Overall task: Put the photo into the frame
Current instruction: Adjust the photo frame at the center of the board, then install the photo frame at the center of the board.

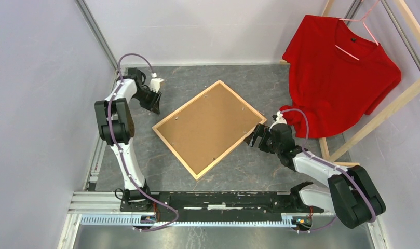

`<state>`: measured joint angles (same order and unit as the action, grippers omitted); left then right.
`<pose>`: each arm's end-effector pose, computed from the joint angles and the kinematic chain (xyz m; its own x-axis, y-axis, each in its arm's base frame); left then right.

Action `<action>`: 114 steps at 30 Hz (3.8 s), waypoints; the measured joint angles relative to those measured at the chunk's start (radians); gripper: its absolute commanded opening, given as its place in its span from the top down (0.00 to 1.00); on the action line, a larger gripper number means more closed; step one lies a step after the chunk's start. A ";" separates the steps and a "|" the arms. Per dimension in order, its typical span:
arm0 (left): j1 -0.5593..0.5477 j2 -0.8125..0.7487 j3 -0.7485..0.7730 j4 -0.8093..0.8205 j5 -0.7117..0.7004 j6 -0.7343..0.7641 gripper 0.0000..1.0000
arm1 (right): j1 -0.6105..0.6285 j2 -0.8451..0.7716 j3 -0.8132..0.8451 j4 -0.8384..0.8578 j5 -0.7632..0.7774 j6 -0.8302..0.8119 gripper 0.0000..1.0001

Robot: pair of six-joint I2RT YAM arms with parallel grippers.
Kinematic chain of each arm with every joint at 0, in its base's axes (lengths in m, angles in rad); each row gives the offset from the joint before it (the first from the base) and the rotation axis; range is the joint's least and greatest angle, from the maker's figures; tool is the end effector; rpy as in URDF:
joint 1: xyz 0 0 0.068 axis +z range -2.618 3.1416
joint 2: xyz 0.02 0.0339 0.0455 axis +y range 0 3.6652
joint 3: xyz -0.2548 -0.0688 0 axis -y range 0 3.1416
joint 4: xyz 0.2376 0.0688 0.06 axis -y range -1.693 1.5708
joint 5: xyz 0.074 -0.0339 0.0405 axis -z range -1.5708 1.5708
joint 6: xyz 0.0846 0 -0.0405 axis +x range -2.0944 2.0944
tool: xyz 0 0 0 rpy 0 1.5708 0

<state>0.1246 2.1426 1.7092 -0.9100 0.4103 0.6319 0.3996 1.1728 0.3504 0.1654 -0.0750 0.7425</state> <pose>0.4337 0.0203 0.1348 -0.7947 0.4464 -0.4115 0.5511 0.8147 -0.1804 0.2299 0.1040 0.1184 -0.7138 0.4304 -0.5525 0.0543 0.8205 0.5691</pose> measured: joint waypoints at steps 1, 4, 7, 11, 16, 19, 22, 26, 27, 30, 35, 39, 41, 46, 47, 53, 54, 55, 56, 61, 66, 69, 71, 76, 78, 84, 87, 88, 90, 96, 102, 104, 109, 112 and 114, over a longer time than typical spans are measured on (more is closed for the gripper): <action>-0.007 0.000 -0.018 0.010 0.012 -0.006 0.64 | 0.000 0.004 -0.013 0.023 -0.019 0.013 0.02; -0.020 0.003 -0.081 0.021 0.059 -0.011 0.66 | 0.002 0.044 -0.013 0.090 -0.067 0.043 0.02; -0.030 -0.004 -0.118 0.014 0.122 -0.011 0.66 | 0.003 0.100 0.012 0.130 -0.097 0.057 0.02; -0.034 -0.052 -0.215 0.014 0.180 0.024 0.66 | -0.003 0.194 0.105 0.129 -0.113 0.047 0.02; -0.056 -0.142 -0.369 -0.056 0.196 0.137 0.65 | -0.038 0.279 0.195 0.102 -0.094 0.006 0.02; -0.081 -0.193 -0.474 -0.135 0.196 0.206 0.62 | -0.049 0.322 0.241 0.095 -0.085 -0.019 0.02; -0.099 -0.218 -0.539 -0.195 0.197 0.243 0.55 | -0.048 0.365 0.299 0.065 -0.085 -0.051 0.02; -0.095 -0.227 -0.553 -0.226 0.201 0.248 0.44 | -0.047 0.362 0.362 0.012 -0.043 -0.094 0.02; -0.083 -0.227 -0.544 -0.235 0.207 0.248 0.43 | -0.047 0.343 0.367 0.004 -0.028 -0.102 0.02; -0.043 -0.227 -0.506 -0.231 0.224 0.248 0.43 | -0.038 0.280 0.367 -0.010 -0.003 -0.117 0.04; -0.014 -0.219 -0.437 -0.226 0.288 0.247 0.47 | 0.061 0.222 0.385 0.005 0.021 -0.131 0.09; -0.038 -0.175 -0.432 -0.227 0.329 0.246 0.54 | 0.207 0.264 0.407 0.057 -0.008 -0.130 0.11; -0.046 -0.145 -0.432 -0.227 0.338 0.247 0.58 | 0.274 0.319 0.423 0.096 -0.035 -0.124 0.11; -0.048 -0.118 -0.433 -0.229 0.353 0.247 0.66 | 0.393 0.464 0.468 0.158 -0.089 -0.101 0.14; -0.048 -0.118 -0.433 -0.229 0.355 0.247 0.67 | 0.407 0.486 0.478 0.166 -0.097 -0.099 0.14; -0.052 -0.105 -0.433 -0.243 0.370 0.248 0.72 | 0.490 0.624 0.587 0.230 -0.135 -0.063 0.16; -0.054 -0.103 -0.433 -0.245 0.372 0.248 0.72 | 0.499 0.642 0.602 0.240 -0.139 -0.057 0.16; -0.055 -0.102 -0.433 -0.246 0.375 0.248 0.72 | 0.509 0.661 0.621 0.246 -0.146 -0.052 0.16; -0.059 -0.102 -0.433 -0.249 0.379 0.248 0.71 | 0.521 0.688 0.643 0.256 -0.153 -0.047 0.17; -0.068 -0.102 -0.433 -0.277 0.384 0.260 0.65 | 0.562 0.760 0.687 0.279 -0.175 -0.027 0.17; -0.068 -0.103 -0.433 -0.303 0.386 0.279 0.63 | 0.580 0.790 0.688 0.285 -0.188 -0.015 0.17; -0.068 -0.103 -0.433 -0.307 0.387 0.279 0.64 | 0.581 0.797 0.689 0.290 -0.192 -0.008 0.17; -0.068 -0.103 -0.433 -0.307 0.388 0.279 0.65 | 0.581 0.803 0.695 0.291 -0.195 -0.006 0.18; -0.074 -0.097 -0.433 -0.307 0.402 0.279 0.67 | 0.582 0.821 0.713 0.296 -0.197 -0.005 0.18; -0.077 -0.092 -0.433 -0.305 0.404 0.279 0.69 | 0.583 0.830 0.722 0.297 -0.199 -0.005 0.18; -0.079 -0.090 -0.437 -0.292 0.401 0.279 0.74 | 0.583 0.850 0.738 0.303 -0.207 -0.002 0.19; -0.079 -0.090 -0.440 -0.288 0.400 0.279 0.75 | 0.583 0.865 0.752 0.312 -0.213 -0.001 0.19; -0.079 -0.090 -0.440 -0.287 0.400 0.279 0.75 | 0.583 0.869 0.756 0.313 -0.214 -0.001 0.20; -0.079 -0.090 -0.440 -0.287 0.399 0.279 0.75 | 0.584 0.875 0.763 0.316 -0.216 0.002 0.20; -0.079 -0.090 -0.440 -0.286 0.398 0.279 0.75 | 0.587 0.890 0.774 0.328 -0.221 0.006 0.22; -0.079 -0.090 -0.440 -0.286 0.398 0.279 0.75 | 0.592 0.898 0.778 0.335 -0.223 0.013 0.23; -0.079 -0.090 -0.440 -0.286 0.398 0.279 0.75 | 0.593 0.904 0.784 0.340 -0.224 0.016 0.23; -0.079 -0.090 -0.440 -0.286 0.396 0.279 0.75 | 0.594 0.914 0.796 0.342 -0.226 0.019 0.23; -0.079 -0.090 -0.441 -0.285 0.396 0.279 0.75 | 0.594 0.922 0.806 0.341 -0.232 0.022 0.23; -0.079 -0.090 -0.441 -0.285 0.395 0.279 0.75 | 0.594 0.925 0.809 0.341 -0.232 0.024 0.23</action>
<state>0.0452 2.0525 1.2686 -1.1946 0.8055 0.9108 0.9936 2.0983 1.1595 0.5068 -0.3065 0.7662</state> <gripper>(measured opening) 0.252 0.774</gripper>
